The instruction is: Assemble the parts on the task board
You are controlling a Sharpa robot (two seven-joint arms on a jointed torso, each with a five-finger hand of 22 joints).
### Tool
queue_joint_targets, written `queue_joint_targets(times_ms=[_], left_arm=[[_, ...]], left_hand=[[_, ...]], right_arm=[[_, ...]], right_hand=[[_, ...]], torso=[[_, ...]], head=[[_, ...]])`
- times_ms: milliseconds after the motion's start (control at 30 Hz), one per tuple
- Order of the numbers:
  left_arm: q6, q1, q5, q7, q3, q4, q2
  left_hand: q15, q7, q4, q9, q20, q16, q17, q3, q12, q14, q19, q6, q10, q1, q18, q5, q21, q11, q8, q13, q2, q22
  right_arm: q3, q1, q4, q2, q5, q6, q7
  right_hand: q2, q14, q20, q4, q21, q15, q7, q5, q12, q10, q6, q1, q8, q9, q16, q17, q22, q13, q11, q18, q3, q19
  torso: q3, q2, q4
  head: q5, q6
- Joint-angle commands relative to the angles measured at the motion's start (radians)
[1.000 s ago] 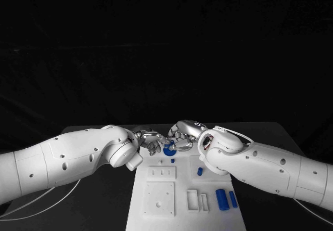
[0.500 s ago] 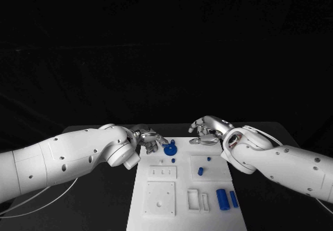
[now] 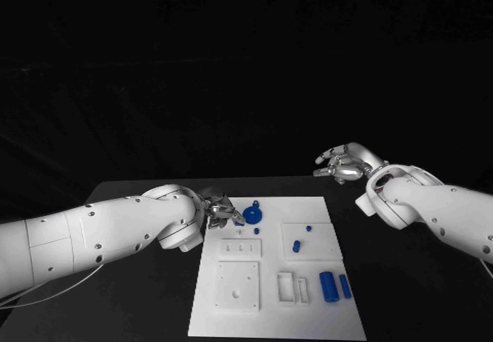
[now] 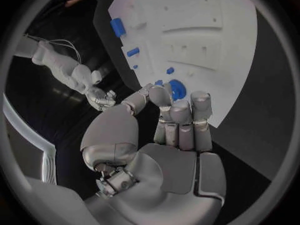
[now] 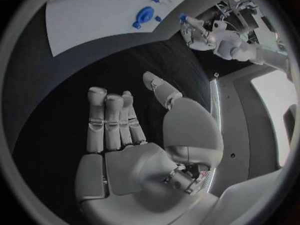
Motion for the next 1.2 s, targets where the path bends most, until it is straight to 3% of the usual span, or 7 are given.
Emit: queue_joint_targets(times_ms=[33,133,233,433,633,1033,1200], left_arm=[[-0.001,0.001,-0.097,-0.042,-0.013,0.008,0.003],[-0.019,0.001,-0.1,-0.04,-0.023,0.011,0.006],[-0.035,-0.011,-0.1,-0.038,-0.023,0.014,0.009],[-0.072,-0.054,-0.125,-0.026,-0.023,0.005,0.018],[-0.093,-0.071,-0.146,-0.02,-0.023,0.01,0.018],[-0.083,-0.094,-0.158,-0.018,-0.023,0.002,0.028],[-0.084,-0.103,-0.167,-0.015,-0.023,-0.005,0.034]], left_hand=[[-0.043,-0.062,0.001,0.367,-0.105,0.018,0.002,0.004,0.026,0.057,0.016,0.095,-0.011,0.006,0.021,0.012,0.014,-0.002,-0.007,0.016,0.019,0.021],[-0.047,-0.066,-0.003,0.375,-0.104,0.031,0.0,0.006,0.047,0.059,0.023,0.108,-0.017,0.0,0.027,0.058,0.025,-0.006,-0.008,0.028,0.018,0.022],[-0.049,-0.068,-0.01,0.379,-0.103,0.039,-0.002,0.009,0.058,0.059,0.023,0.115,-0.022,-0.003,0.031,0.094,0.032,-0.008,-0.01,0.032,0.016,0.022],[-0.052,-0.072,-0.009,0.385,-0.102,0.05,-0.007,0.009,0.073,0.058,0.024,0.132,-0.028,-0.014,0.036,0.104,0.041,-0.012,-0.012,0.037,0.015,0.02],[-0.054,-0.074,-0.011,0.383,-0.102,0.058,-0.009,0.011,0.081,0.058,0.025,0.14,-0.029,-0.016,0.039,0.111,0.047,-0.014,-0.015,0.039,0.012,0.02],[-0.057,-0.077,-0.004,0.375,-0.1,0.078,-0.014,0.012,0.103,0.058,0.026,0.157,-0.032,-0.032,0.043,0.123,0.059,-0.017,-0.018,0.045,0.022,0.02],[-0.057,-0.078,-0.003,0.373,-0.1,0.081,-0.015,0.011,0.106,0.057,0.025,0.159,-0.033,-0.037,0.044,0.124,0.061,-0.017,-0.019,0.046,0.026,0.019]], right_arm=[[0.0,0.011,-0.042,0.014,0.193,0.033,0.097],[0.0,0.018,-0.085,0.034,0.23,0.046,0.108],[0.0,0.023,-0.115,0.05,0.242,0.046,0.12],[0.0,0.03,-0.186,0.088,0.286,0.083,0.141],[0.0,0.031,-0.208,0.109,0.3,0.102,0.159],[0.0,0.032,-0.224,0.133,0.303,0.109,0.159],[0.0,0.032,-0.228,0.142,0.303,0.12,0.159]], right_hand=[[0.014,-0.036,0.03,0.001,-0.074,0.009,0.012,0.005,-0.058,-0.023,-0.003,-0.009,-0.005,-0.002,-0.082,-0.05,-0.04,-0.061,0.01,0.067,-0.008,-0.054],[0.016,-0.067,0.056,0.0,-0.133,0.021,0.021,0.017,-0.108,-0.046,-0.008,-0.018,-0.006,-0.004,-0.148,-0.088,-0.072,-0.116,0.018,0.062,-0.018,-0.095],[0.024,-0.105,0.082,0.0,-0.196,0.043,0.03,0.028,-0.16,-0.075,-0.013,-0.02,-0.006,-0.005,-0.219,-0.128,-0.107,-0.175,0.03,0.053,-0.021,-0.149],[0.028,-0.188,0.148,-0.002,-0.362,0.123,0.047,0.056,-0.358,-0.101,-0.03,-0.021,0.0,-0.009,-0.437,-0.26,-0.209,-0.399,0.063,0.037,-0.02,-0.287],[0.042,-0.246,0.194,-0.003,-0.467,0.182,0.051,0.061,-0.553,-0.08,-0.042,-0.009,0.006,-0.02,-0.617,-0.362,-0.273,-0.613,0.099,0.026,-0.032,-0.397],[0.041,-0.24,0.212,0.001,-0.485,0.189,0.055,0.066,-0.599,-0.046,-0.048,-0.008,0.007,-0.04,-0.659,-0.387,-0.284,-0.695,0.105,0.035,-0.054,-0.411],[0.044,-0.241,0.215,0.001,-0.488,0.19,0.054,0.07,-0.605,-0.043,-0.046,-0.005,0.009,-0.043,-0.665,-0.391,-0.285,-0.707,0.104,0.037,-0.055,-0.415]], torso=[[0.0065,-0.005,-0.0005],[0.0089,-0.006,0.0014],[0.0112,-0.007,0.0027],[0.0126,-0.009,0.0077],[0.0124,-0.009,0.004],[0.0123,-0.009,0.0088],[0.0122,-0.008,0.0055]], head=[[-0.001,-0.018],[-0.002,-0.028],[-0.002,-0.036],[-0.009,-0.058],[-0.012,-0.07],[-0.019,-0.09],[-0.016,-0.099]])
